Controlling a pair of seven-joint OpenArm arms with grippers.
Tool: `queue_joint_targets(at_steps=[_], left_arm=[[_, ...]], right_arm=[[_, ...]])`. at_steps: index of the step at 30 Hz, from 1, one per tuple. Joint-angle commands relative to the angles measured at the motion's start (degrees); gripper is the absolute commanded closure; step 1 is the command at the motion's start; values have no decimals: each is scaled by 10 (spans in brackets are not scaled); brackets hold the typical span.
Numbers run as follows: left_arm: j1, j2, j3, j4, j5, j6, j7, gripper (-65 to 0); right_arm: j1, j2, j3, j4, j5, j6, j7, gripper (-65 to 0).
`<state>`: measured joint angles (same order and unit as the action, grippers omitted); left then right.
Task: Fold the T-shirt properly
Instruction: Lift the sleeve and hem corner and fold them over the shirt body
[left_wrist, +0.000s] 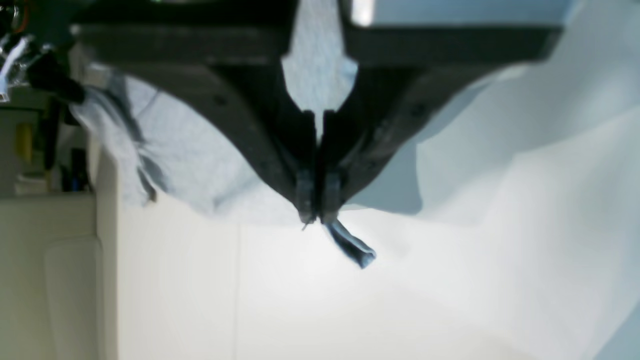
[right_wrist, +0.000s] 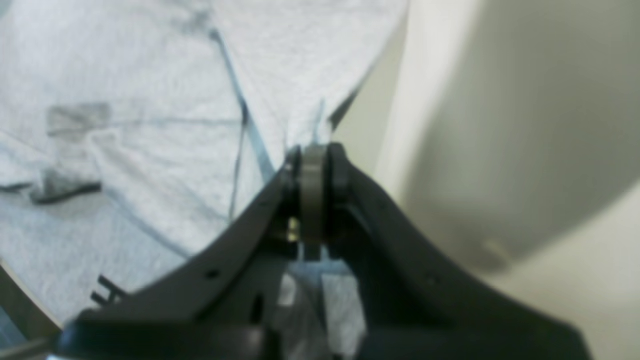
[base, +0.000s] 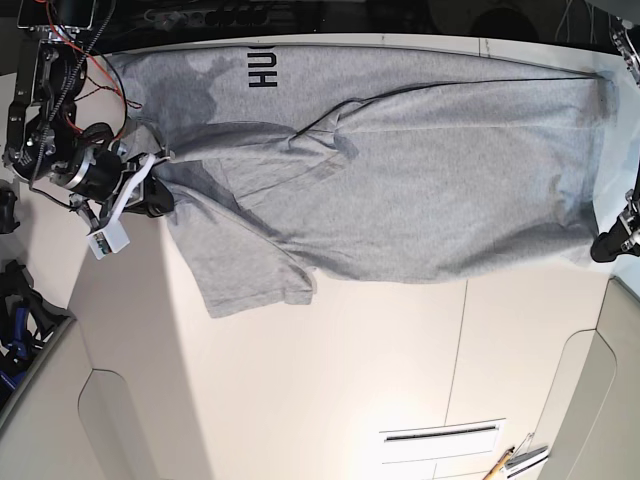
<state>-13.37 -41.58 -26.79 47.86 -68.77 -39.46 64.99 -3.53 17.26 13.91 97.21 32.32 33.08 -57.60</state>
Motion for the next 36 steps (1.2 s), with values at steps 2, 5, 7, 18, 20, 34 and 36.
queue_joint_targets(at_steps=[2,5,7,18,20,34,36], left_arm=[[17,-20,-18,34,-32,-5,6,0],[67,-25,-40,76,-43,-5,14,0],[100,-24,-59,102,-43,-5,13,0],[204,-24,-141,156,-58,-5,16,0],[204,-24,-141,156,-58,-5,23,0],[256,-21,-141,156,-99,-5,76,0],[261,-21,-141,156,-99,-5,70,0]], right_arm=[[8,7,16,18,9,2,-2,0],[8,7,43,24,14,2,-32,0],[8,7,66,25,23,2,-48,0],[-39,9,131,25,76,2,-82,0],[-52,9,131,25,78,2,-84,0],[-66,9,131,25,45,2,-81,0],[-67,9,131,25,41,2,-75,0]])
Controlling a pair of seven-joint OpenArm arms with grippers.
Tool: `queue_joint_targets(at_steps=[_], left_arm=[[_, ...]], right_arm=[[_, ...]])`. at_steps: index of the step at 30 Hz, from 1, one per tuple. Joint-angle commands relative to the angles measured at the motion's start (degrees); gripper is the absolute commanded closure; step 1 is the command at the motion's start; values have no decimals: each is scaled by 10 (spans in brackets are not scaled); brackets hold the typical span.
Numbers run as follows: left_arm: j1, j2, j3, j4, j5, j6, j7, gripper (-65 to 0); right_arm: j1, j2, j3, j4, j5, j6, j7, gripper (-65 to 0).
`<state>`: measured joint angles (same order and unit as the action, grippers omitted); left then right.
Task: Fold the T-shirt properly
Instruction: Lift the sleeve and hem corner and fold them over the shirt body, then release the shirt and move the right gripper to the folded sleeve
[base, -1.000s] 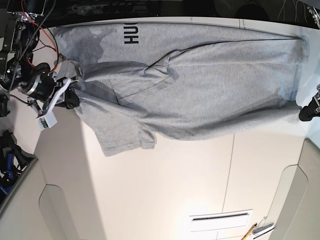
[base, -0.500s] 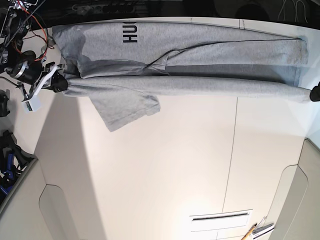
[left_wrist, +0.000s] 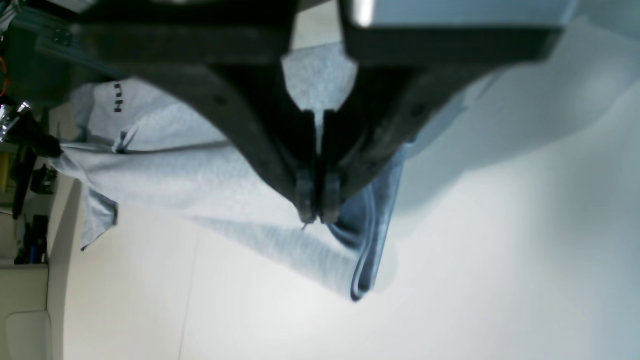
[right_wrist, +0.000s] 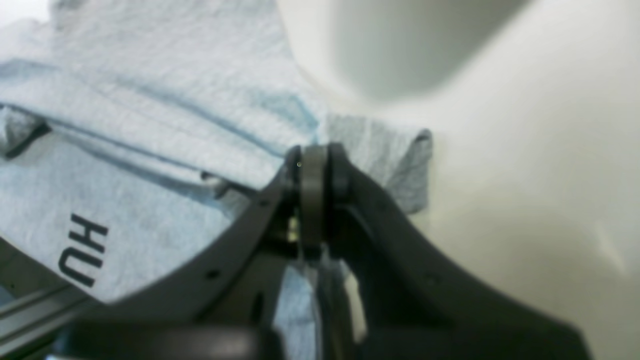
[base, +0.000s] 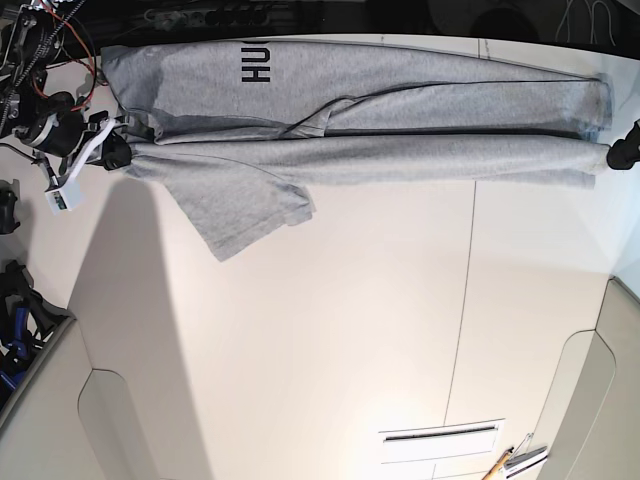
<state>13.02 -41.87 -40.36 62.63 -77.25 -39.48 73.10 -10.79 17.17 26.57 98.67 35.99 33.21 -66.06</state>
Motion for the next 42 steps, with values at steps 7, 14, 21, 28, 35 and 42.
queue_joint_targets(at_steps=[7,14,21,28,35,42], left_arm=[[-3,-18,-5,9,-35,-5,-13,-83],[-3,-19,-6,9,-66,-5,-12,-207],[-3,-21,-6,26,-77,-5,-8,-207],[-5,-21,-6,64,-77,-5,-9,-207],[-6,-19,-6,71,-77,-5,-13,-207],[-6,-13,-6,71,-77,-5,-13,-207]], right_arm=[[6,9,5,10,-9,0,14,-63],[6,9,5,12,-11,0,31,-240],[6,9,19,33,-13,0,33,-240],[21,9,45,66,-13,0,90,-240],[79,-6,44,64,-13,0,98,-240],[127,-46,13,1,-48,0,148,-240]])
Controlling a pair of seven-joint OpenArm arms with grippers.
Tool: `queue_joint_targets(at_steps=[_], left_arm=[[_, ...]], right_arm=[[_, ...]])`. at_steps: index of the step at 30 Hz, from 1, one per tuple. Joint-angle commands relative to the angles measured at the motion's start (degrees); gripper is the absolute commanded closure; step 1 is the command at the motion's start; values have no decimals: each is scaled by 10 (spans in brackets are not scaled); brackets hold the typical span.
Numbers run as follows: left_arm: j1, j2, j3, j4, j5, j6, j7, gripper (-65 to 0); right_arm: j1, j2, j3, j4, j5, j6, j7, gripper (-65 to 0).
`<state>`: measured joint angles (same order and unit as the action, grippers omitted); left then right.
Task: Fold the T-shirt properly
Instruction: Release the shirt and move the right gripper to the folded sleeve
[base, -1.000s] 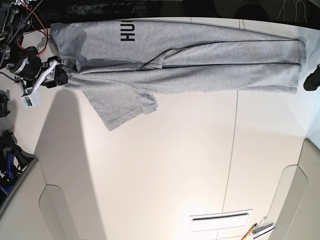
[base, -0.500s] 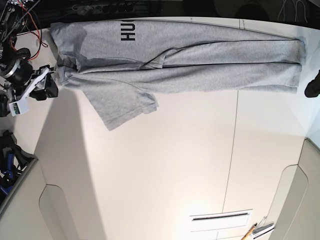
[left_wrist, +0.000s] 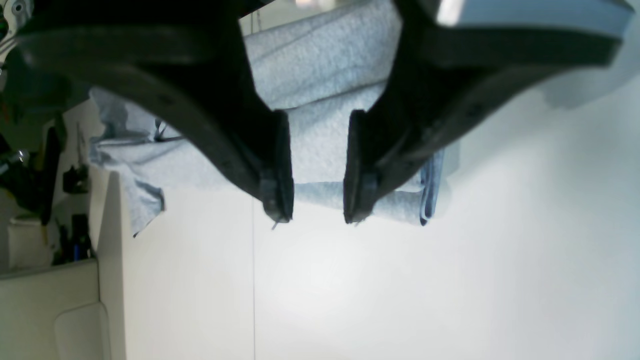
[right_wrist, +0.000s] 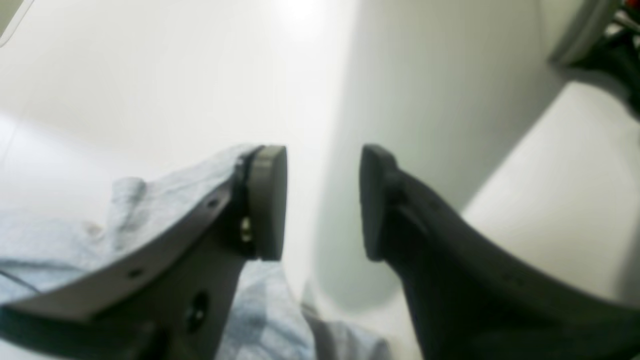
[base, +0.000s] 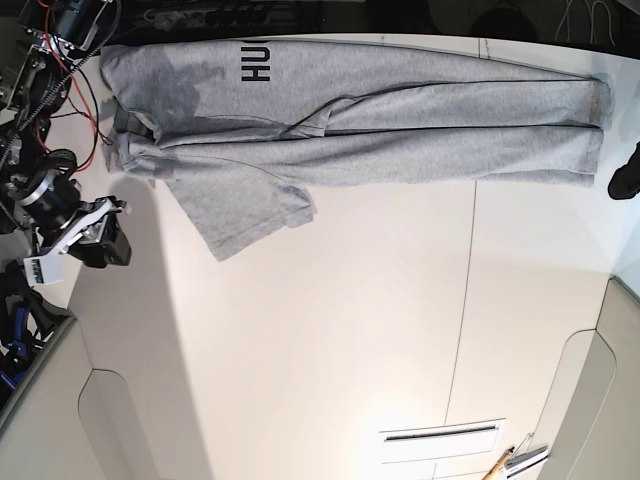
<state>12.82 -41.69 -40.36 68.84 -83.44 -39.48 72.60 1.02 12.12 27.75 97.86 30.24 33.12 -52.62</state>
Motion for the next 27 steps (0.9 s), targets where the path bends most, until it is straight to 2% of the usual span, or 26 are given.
queue_joint_targets(at_steps=[1,6,7,10,11,14,18,24,27], left_arm=[[-4,-13,-6,9,-16,-5,-8,-207],[-4,-7,-6,9,-16,-5,-8,-207],[-4,-7,-6,9,-16,-5,-8,-207],[-4,-7,-6,9,-16,-5,-8,-207],[-4,-7,-6,9,-16,-5,-8,-207],[-4,-7,-6,9,-16,-5,-8,-207],[-4,-7,-6,9,-16,-5,-8,-207],[-4,-7,-6,9,-16,-5,-12,-207],[-4,-7,-6,9,-16,-5,-12,-207]], right_arm=[[15,2,-10,-9,4,1,19,-240],[57,1,-85,-112,-22,1,36,-241],[67,1,-99,-134,-29,0,37,-253],[93,1,-138,-195,-60,-3,54,-362],[100,1,-149,-211,-73,-3,62,-380],[113,1,-170,-247,-90,-4,79,-382],[118,-1,-179,-266,-82,-3,74,-381],[118,-19,-179,-266,-22,-3,12,-380],[118,-31,-179,-266,-19,-3,10,-379]])
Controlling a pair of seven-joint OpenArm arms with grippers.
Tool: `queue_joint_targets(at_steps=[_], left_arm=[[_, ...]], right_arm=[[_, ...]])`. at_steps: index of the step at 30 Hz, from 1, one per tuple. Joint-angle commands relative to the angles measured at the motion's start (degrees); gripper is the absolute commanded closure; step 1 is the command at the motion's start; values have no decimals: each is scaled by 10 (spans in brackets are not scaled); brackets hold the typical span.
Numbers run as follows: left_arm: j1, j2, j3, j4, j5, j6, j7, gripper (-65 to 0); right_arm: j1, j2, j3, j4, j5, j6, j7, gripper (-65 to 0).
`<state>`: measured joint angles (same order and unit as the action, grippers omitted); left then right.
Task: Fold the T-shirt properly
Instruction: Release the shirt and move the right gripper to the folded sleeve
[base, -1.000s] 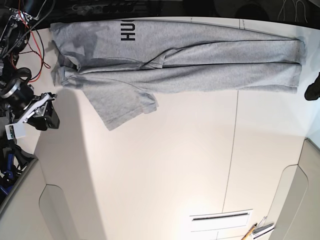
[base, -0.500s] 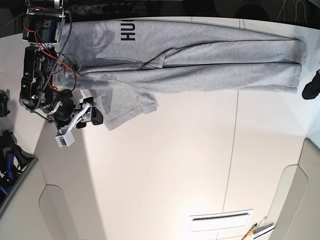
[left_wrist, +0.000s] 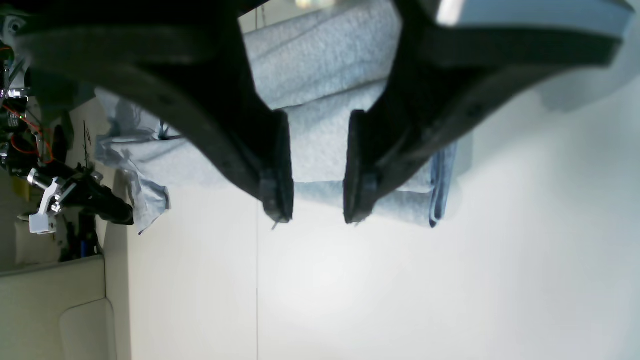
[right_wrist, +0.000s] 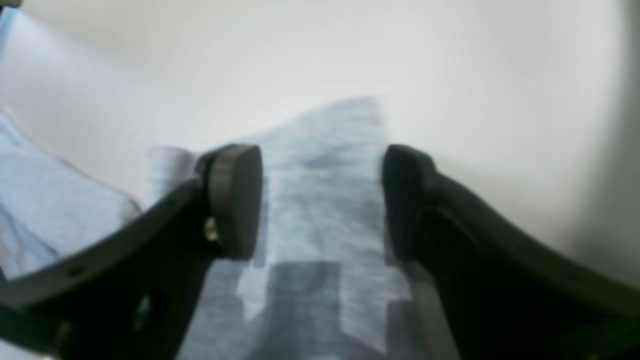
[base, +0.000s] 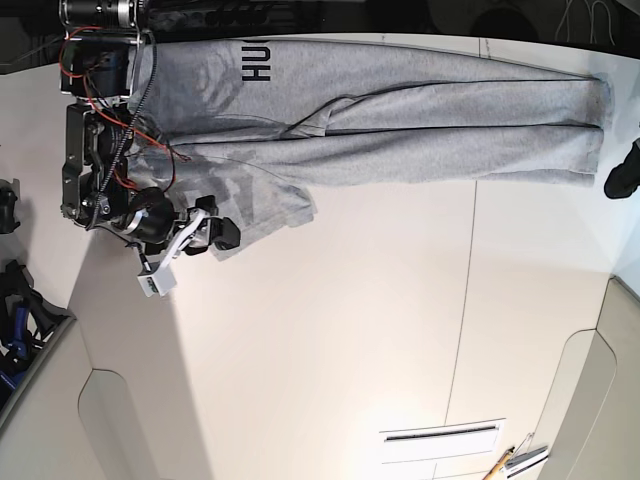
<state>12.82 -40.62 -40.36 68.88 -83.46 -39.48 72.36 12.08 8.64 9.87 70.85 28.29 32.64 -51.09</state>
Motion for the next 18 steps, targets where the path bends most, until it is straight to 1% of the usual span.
queue_joint_targets(at_steps=[1,2,3,4,6,7,13,18], left_arm=[[-4,-17,-6,8,-15,-5,-10,-207],[-4,-17,-6,8,-15,-5,-10,-207],[-4,-17,-6,8,-15,-5,-10,-207],[-4,-17,-6,8,-15,-5,-10,-207],[-4,-17,-6,8,-15,-5,-10,-207],[-4,-17,-6,8,-15,-5,-10,-207],[-4,-17,-6,8,-15,-5,-10,-207],[-4,-17,-6,8,-15,-5,-10,-207]], right_arm=[[8,2,0,4,0,1,-5,-378],[8,0,0,4,0,2,-5,-355],[8,-1,0,4,0,2,-6,-302],[8,-1,0,4,0,2,-6,-225],[8,-1,0,4,0,2,-6,-26],[8,-1,0,4,1,2,-7,0],[7,-1,0,33,29,2,-52,0],[2,-1,0,121,28,6,-58,0]])
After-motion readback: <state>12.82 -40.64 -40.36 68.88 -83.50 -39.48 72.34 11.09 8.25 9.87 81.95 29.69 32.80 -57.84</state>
